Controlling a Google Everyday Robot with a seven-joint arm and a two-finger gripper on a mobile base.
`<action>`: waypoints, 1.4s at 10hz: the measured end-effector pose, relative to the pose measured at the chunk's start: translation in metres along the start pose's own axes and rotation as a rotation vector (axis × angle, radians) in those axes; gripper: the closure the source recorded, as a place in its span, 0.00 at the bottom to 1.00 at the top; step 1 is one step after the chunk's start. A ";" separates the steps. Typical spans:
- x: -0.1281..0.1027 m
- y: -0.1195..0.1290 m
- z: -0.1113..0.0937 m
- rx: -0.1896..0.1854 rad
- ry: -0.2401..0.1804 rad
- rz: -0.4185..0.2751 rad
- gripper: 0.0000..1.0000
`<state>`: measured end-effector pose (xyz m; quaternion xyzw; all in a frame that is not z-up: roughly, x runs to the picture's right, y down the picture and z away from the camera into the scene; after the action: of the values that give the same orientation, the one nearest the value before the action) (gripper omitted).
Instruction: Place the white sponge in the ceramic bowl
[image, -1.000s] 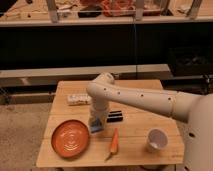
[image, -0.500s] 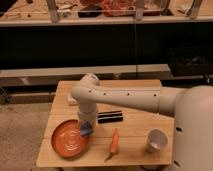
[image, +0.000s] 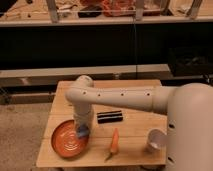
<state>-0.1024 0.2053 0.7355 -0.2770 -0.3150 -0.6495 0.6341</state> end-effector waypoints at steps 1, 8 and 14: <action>-0.001 0.000 0.001 -0.001 -0.001 0.001 0.99; 0.000 -0.010 0.008 0.004 -0.004 -0.023 0.99; -0.001 -0.013 0.012 0.008 -0.009 -0.032 0.94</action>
<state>-0.1157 0.2145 0.7419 -0.2725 -0.3249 -0.6571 0.6232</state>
